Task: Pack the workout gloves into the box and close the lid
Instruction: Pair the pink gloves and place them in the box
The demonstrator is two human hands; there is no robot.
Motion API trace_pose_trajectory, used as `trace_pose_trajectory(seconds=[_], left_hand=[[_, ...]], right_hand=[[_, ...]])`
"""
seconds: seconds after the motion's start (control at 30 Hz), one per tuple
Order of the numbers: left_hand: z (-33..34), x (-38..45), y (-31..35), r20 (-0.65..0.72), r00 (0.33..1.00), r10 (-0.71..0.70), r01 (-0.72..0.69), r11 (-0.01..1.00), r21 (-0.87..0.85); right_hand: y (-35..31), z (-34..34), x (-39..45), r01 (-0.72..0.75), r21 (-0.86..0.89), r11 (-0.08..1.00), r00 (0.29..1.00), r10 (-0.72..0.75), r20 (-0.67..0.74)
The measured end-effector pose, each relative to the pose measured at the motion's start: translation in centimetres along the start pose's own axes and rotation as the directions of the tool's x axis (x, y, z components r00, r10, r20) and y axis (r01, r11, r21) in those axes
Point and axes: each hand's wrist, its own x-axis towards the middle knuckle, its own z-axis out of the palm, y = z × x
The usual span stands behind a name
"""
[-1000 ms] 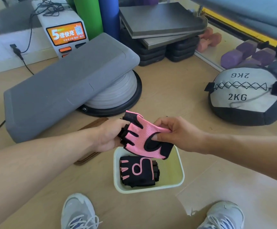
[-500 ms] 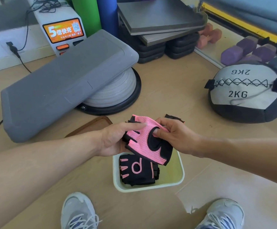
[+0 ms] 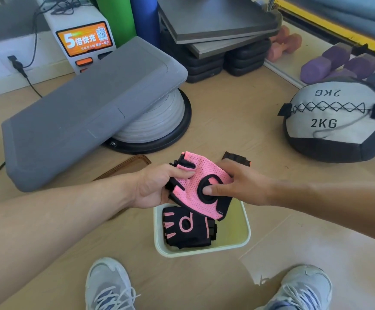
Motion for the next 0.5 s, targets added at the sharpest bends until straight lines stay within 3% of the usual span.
trace_pose_trajectory(seconds=[0.1,0.2,0.4,0.5], left_hand=[[-0.3,0.8,-0.4,-0.129,0.991,0.025,-0.016,0.998,0.068],[-1.1,1.8,-1.2,-0.252,0.966,0.055,0.009,0.97,0.245],[-2.7,2.0,-2.5,-0.301,0.953,-0.023,0.179,0.845,0.503],[-3.0,2.0,-3.1,-0.302,0.953,-0.028,0.22,0.751,0.623]], right_hand=[[0.7,-0.5,0.2,-0.105,0.187,0.977,0.987,0.079,0.142],[1.3,-0.2,0.4,-0.144,0.277,0.95,0.983,0.105,0.152],[2.9,1.4,1.6,-0.271,0.321,0.908,0.962,0.248,0.111],[4.3,2.9,2.6,-0.383,0.3,0.873,0.918,0.325,0.226]])
